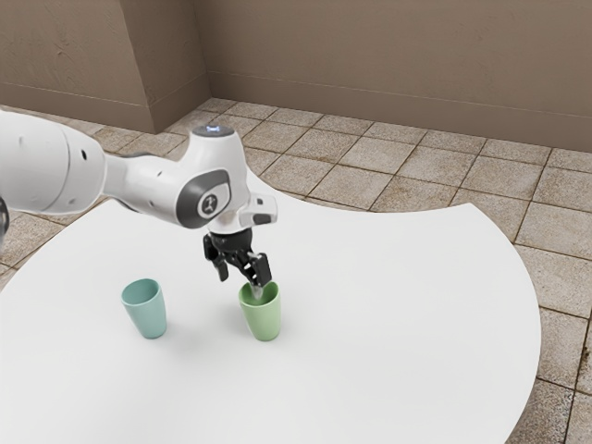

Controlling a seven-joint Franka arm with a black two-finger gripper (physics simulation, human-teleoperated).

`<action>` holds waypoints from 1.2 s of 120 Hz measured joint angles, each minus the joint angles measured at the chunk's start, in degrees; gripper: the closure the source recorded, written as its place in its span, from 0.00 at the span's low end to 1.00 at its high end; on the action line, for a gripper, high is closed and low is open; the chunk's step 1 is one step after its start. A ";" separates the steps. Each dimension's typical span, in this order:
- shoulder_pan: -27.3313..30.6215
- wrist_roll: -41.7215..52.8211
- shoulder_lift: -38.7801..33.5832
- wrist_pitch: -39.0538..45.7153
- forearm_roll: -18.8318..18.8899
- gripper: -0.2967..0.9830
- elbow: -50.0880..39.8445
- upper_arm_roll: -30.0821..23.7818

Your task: Place the right cup onto the left cup

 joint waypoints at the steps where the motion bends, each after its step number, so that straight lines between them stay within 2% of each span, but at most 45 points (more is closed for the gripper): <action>1: -0.01 0.01 0.04 0.01 0.00 0.23 0.00 0.00; 37: -0.07 0.17 1.03 0.24 -0.94 0.25 0.00 -0.01; 70: -0.38 0.23 1.61 0.74 -1.24 0.64 0.08 -0.01; 88: -0.48 0.25 1.66 1.12 -1.26 0.76 0.09 -0.01; 111: -0.49 0.23 1.63 1.34 -1.23 0.82 0.09 -0.01; 144: -0.49 0.13 -1.12 0.83 -0.33 0.84 1.14 -0.01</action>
